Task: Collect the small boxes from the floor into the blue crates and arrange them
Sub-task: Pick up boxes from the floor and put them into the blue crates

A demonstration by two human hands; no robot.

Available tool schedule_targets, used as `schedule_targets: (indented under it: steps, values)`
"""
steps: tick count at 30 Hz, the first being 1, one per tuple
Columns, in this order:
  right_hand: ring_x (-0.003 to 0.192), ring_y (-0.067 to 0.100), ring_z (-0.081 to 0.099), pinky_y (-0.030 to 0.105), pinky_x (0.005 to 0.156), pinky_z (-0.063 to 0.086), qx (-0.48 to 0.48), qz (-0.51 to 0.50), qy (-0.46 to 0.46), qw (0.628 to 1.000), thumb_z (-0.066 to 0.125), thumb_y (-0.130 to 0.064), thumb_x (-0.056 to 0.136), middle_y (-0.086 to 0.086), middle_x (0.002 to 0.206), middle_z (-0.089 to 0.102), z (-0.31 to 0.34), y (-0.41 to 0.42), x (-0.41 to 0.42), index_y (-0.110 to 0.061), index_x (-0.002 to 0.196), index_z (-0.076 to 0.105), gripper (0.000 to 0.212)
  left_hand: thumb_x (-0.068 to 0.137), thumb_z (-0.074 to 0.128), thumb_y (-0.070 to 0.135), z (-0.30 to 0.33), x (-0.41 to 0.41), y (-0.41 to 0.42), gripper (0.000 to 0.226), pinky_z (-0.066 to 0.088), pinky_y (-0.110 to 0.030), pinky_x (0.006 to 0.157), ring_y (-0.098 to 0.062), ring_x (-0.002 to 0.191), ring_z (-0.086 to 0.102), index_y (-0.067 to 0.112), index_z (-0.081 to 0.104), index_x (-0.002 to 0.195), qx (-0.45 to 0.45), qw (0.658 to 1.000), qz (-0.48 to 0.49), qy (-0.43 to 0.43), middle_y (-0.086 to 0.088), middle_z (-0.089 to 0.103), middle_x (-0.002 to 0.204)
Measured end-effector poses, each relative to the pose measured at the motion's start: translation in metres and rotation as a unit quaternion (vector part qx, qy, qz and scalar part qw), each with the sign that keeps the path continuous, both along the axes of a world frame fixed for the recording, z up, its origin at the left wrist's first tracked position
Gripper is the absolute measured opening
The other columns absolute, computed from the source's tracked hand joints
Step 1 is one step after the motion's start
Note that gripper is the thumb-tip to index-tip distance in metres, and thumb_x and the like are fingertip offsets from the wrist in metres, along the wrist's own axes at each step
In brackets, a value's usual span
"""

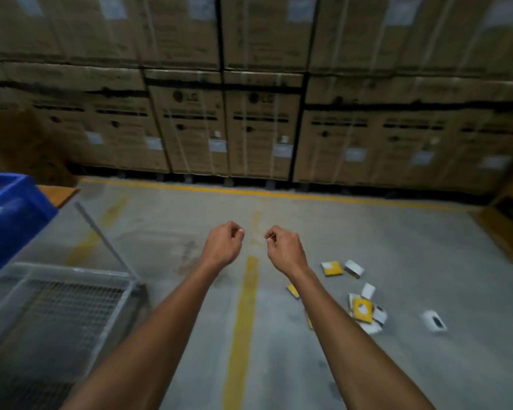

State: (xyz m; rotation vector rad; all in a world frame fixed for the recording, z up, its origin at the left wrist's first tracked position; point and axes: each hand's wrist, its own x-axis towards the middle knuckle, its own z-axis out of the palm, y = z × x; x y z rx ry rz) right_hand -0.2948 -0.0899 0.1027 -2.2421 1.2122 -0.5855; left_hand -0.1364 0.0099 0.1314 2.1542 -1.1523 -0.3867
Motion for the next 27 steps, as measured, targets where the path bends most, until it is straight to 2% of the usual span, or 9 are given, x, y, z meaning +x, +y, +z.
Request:
schedule_targets:
  steps: [5, 10, 14, 17, 20, 24, 27]
  values:
    - [0.091, 0.027, 0.070, 0.039, 0.077, 0.058, 0.019, -0.068, 0.002, 0.997, 0.055, -0.018, 0.091, 0.005, 0.092, 0.075, -0.027, -0.016, -0.172, -0.023, 0.098, 0.071, 0.018, 0.104, 0.058, 0.033, -0.027, -0.157, -0.040, 0.027, 0.048, -0.038, 0.083, -0.033, 0.103, 0.068, 0.011, 0.073, 0.108, 0.007, 0.996, -0.087, 0.002, -0.012, 0.076, 0.104]
    - [0.096, 0.032, 0.069, 0.041, 0.080, 0.057, 0.033, -0.155, 0.004, 0.987, 0.054, -0.016, 0.092, 0.008, 0.097, 0.076, -0.038, -0.019, -0.319, -0.021, 0.099, 0.073, 0.021, 0.103, 0.059, 0.034, -0.043, -0.291, -0.080, 0.024, 0.049, -0.037, 0.084, -0.033, 0.103, 0.068, 0.015, 0.072, 0.107, 0.021, 0.984, -0.178, 0.014, -0.009, 0.076, 0.104]
    - [0.095, 0.029, 0.072, 0.041, 0.081, 0.059, 0.047, -0.224, 0.005, 0.973, 0.047, -0.029, 0.087, 0.005, 0.096, 0.077, -0.043, -0.026, -0.415, -0.025, 0.097, 0.072, 0.027, 0.103, 0.060, 0.037, -0.047, -0.379, -0.112, 0.023, 0.049, -0.036, 0.086, -0.032, 0.106, 0.067, 0.018, 0.072, 0.109, 0.036, 0.972, -0.230, 0.024, -0.009, 0.075, 0.107]
    - [0.092, 0.026, 0.072, 0.041, 0.079, 0.060, 0.064, -0.268, 0.009, 0.961, 0.045, -0.029, 0.083, 0.000, 0.095, 0.076, -0.050, -0.039, -0.472, -0.027, 0.095, 0.069, 0.027, 0.103, 0.058, 0.038, -0.051, -0.432, -0.137, 0.025, 0.047, -0.035, 0.083, -0.031, 0.105, 0.067, 0.018, 0.071, 0.110, 0.046, 0.963, -0.265, 0.032, -0.007, 0.074, 0.105]
    - [0.092, 0.025, 0.071, 0.038, 0.079, 0.059, 0.061, -0.292, 0.018, 0.954, 0.051, -0.020, 0.091, 0.001, 0.095, 0.076, -0.053, -0.059, -0.514, -0.026, 0.097, 0.071, 0.022, 0.103, 0.058, 0.037, -0.056, -0.474, -0.167, 0.024, 0.041, -0.030, 0.075, -0.027, 0.100, 0.069, 0.018, 0.071, 0.108, 0.050, 0.954, -0.294, 0.036, -0.003, 0.074, 0.097]
    - [0.091, 0.024, 0.070, 0.035, 0.077, 0.058, 0.049, -0.308, 0.017, 0.950, 0.057, -0.019, 0.094, 0.003, 0.096, 0.076, -0.059, -0.100, -0.557, -0.024, 0.102, 0.073, 0.018, 0.102, 0.059, 0.036, -0.074, -0.516, -0.221, 0.023, 0.043, -0.030, 0.076, -0.028, 0.102, 0.068, 0.017, 0.072, 0.108, 0.059, 0.948, -0.308, 0.047, -0.006, 0.075, 0.102]
    - [0.089, 0.024, 0.070, 0.035, 0.077, 0.059, 0.053, -0.306, 0.032, 0.950, 0.059, -0.020, 0.094, 0.002, 0.096, 0.075, -0.064, -0.144, -0.584, -0.024, 0.104, 0.072, 0.017, 0.100, 0.060, 0.035, -0.089, -0.545, -0.270, 0.020, 0.041, -0.028, 0.074, -0.026, 0.098, 0.069, 0.019, 0.071, 0.105, 0.070, 0.946, -0.311, 0.053, -0.003, 0.075, 0.098]
